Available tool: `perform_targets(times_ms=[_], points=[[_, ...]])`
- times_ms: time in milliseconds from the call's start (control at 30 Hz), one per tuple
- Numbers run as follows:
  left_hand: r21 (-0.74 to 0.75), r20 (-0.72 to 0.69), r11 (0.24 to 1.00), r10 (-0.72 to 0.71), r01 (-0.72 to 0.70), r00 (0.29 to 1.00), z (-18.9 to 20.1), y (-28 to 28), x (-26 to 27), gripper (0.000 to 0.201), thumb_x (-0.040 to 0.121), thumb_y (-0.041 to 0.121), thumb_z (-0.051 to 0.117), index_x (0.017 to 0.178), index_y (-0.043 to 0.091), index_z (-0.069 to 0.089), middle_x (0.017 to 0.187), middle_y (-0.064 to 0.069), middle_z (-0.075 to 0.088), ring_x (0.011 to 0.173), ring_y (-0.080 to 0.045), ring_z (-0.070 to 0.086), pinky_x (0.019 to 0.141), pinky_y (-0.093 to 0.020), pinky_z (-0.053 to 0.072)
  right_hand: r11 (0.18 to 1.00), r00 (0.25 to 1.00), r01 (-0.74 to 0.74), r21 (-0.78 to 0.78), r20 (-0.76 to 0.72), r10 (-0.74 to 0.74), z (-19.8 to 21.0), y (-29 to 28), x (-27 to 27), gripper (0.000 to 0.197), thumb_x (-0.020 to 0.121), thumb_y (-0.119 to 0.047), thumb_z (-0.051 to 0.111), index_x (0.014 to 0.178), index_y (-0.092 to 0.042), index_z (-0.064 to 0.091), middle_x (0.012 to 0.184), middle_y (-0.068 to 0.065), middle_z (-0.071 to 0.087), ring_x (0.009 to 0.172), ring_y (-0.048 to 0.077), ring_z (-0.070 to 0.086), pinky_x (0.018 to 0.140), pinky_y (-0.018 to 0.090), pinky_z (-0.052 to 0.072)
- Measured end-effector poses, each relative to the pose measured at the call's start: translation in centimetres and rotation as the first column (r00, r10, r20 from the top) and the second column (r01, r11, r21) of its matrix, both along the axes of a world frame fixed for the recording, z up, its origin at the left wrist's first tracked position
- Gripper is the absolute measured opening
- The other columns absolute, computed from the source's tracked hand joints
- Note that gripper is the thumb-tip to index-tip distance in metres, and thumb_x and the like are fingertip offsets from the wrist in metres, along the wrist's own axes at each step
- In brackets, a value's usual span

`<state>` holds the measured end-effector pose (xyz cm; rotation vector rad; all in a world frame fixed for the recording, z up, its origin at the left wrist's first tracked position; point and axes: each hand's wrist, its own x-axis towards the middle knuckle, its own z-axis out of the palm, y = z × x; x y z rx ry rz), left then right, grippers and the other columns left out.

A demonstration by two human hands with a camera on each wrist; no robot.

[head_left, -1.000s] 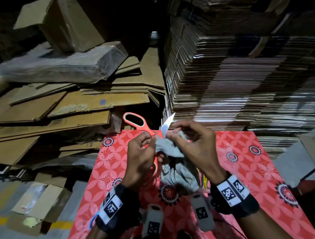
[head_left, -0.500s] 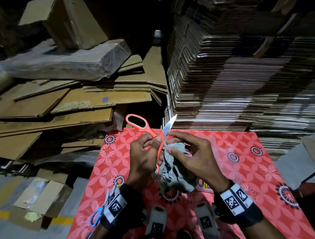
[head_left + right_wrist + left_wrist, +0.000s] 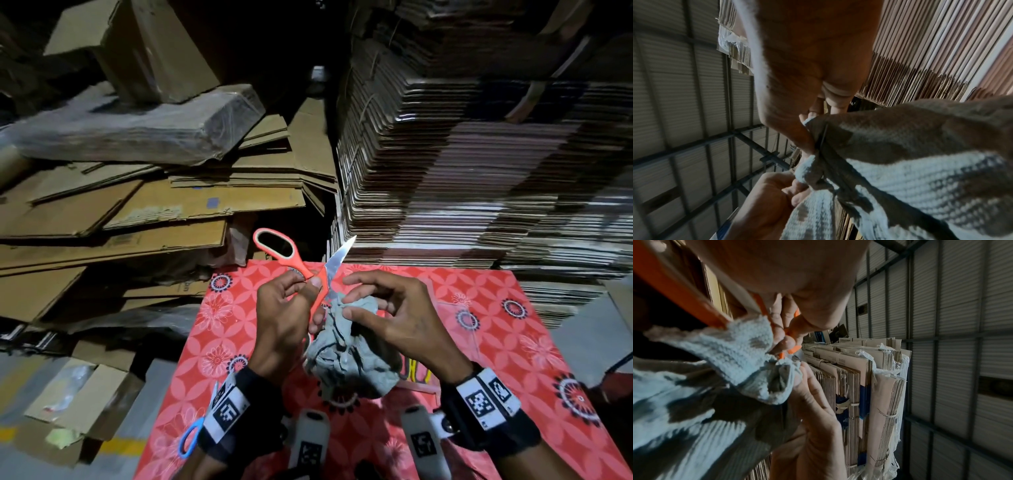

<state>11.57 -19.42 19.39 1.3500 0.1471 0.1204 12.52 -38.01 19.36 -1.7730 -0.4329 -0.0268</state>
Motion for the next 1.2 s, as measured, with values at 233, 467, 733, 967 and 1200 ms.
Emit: perform_targets(times_ms=[233, 467, 733, 967, 1200], points=[[0.098, 0.044, 0.993, 0.067, -0.071, 0.997, -0.6, 1.3, 1.1, 0.024, 0.102, 0.002, 0.06, 0.079, 0.002, 0.055, 0.058, 0.001, 0.049, 0.044, -0.021, 0.046, 0.043, -0.025, 0.037, 0.986, 1.0, -0.016, -0.169, 0.022, 0.02, 0.2, -2.0, -0.4, 0.055, 0.082, -0.004, 0.086, 0.129, -0.025, 0.069, 0.093, -0.01, 0.08, 0.106, 0.007, 0.072, 0.092, 0.026, 0.055], [0.151, 0.154, 0.977, 0.128, -0.151, 0.98, -0.3, 2.4, 1.6, 0.026, 0.102, 0.005, 0.062, 0.077, 0.004, 0.056, 0.06, -0.005, 0.051, 0.041, -0.018, 0.051, 0.049, -0.033, 0.041, 0.988, 0.998, 0.067, -0.138, 0.024, -0.065, -0.9, -4.1, 0.9, 0.048, 0.081, 0.0, 0.086, 0.117, -0.025, 0.067, 0.09, -0.004, 0.079, 0.081, 0.001, 0.069, 0.07, 0.01, 0.045], [0.314, 0.198, 0.941, 0.067, -0.128, 0.978, -0.9, 1.6, 1.4, 0.007, 0.092, 0.013, 0.078, 0.091, 0.018, 0.082, 0.082, 0.0, 0.077, 0.072, -0.017, 0.068, 0.061, -0.022, 0.048, 0.997, 0.993, 0.056, -0.047, 0.11, -0.051, -1.5, -3.2, 2.3, 0.024, 0.097, 0.005, 0.063, 0.092, -0.015, 0.075, 0.097, -0.003, 0.069, 0.1, 0.019, 0.066, 0.091, 0.027, 0.047], [0.467, 0.371, 0.852, 0.056, -0.238, 0.927, -0.6, 1.2, 1.2, 0.033, 0.073, -0.002, 0.09, 0.101, 0.015, 0.083, 0.101, 0.008, 0.076, 0.097, -0.003, 0.072, 0.086, -0.016, 0.056, 0.997, 0.998, 0.051, 0.051, 0.022, -0.052, -1.2, -2.3, 3.1, 0.034, 0.085, -0.008, 0.043, 0.072, -0.022, 0.07, 0.092, 0.008, 0.065, 0.096, 0.027, 0.061, 0.09, 0.039, 0.041], [0.591, 0.524, 0.73, -0.024, -0.343, 0.851, -0.6, 1.3, 1.2, 0.031, 0.071, -0.004, 0.091, 0.098, 0.008, 0.083, 0.104, 0.003, 0.07, 0.098, -0.007, 0.069, 0.083, -0.014, 0.055, 0.993, 0.992, -0.117, 0.005, -0.049, 0.118, 0.2, -1.5, 2.0, 0.065, 0.099, -0.055, 0.06, 0.08, 0.007, 0.067, 0.083, 0.026, 0.063, 0.073, 0.027, 0.06, 0.074, 0.046, 0.048]])
